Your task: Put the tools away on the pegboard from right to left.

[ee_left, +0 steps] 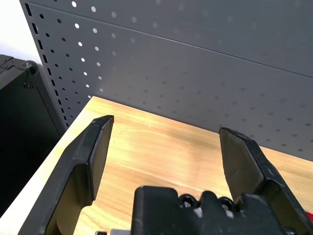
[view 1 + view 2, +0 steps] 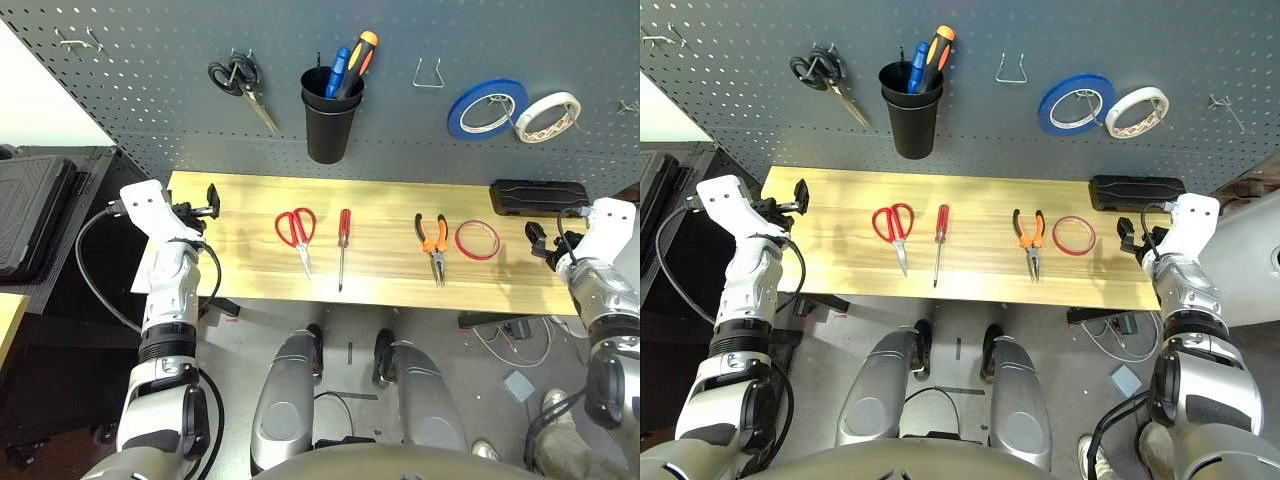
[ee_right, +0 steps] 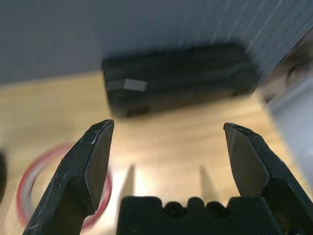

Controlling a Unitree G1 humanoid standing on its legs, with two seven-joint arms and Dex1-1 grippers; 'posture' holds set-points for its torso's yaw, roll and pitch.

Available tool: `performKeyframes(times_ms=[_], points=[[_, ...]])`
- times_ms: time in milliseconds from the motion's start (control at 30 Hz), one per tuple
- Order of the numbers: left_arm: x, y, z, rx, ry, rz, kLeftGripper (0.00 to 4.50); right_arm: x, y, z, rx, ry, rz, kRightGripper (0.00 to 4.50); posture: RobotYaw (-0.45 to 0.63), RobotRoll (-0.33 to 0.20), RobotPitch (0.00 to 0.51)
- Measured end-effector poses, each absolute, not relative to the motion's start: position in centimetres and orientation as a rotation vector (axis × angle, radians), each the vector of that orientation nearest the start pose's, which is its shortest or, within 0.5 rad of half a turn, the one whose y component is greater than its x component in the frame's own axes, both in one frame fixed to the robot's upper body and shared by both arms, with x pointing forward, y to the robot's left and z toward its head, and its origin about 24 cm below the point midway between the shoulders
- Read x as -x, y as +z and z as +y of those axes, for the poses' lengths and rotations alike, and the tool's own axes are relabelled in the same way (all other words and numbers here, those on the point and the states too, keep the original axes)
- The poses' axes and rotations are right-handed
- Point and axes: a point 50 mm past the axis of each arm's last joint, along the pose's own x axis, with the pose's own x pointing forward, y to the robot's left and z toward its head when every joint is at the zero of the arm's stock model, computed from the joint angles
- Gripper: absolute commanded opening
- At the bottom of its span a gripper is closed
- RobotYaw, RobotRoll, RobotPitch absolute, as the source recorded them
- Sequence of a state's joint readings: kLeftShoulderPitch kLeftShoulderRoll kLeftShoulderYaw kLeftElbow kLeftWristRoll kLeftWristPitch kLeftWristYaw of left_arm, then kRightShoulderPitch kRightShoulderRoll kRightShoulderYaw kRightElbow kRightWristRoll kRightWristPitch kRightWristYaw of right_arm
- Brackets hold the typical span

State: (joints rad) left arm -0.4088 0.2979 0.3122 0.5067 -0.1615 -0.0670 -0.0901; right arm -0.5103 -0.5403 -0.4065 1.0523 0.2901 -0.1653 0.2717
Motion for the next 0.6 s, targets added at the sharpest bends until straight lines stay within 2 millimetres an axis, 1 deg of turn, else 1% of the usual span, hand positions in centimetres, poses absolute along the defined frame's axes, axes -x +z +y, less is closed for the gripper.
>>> performKeyframes(times_ms=[267,600], points=[[-31.97,7.14,26.71,-0.005,0.211,-0.027,4.46,-29.40,4.88,-35.09,-0.032,-0.370,0.030,4.50,0.18,0.000,0.227],[-32.06,7.19,26.55,-0.007,0.204,-0.029,4.46,-29.25,4.63,-35.21,-0.033,-0.393,0.041,4.50,0.18,0.000,0.232]])
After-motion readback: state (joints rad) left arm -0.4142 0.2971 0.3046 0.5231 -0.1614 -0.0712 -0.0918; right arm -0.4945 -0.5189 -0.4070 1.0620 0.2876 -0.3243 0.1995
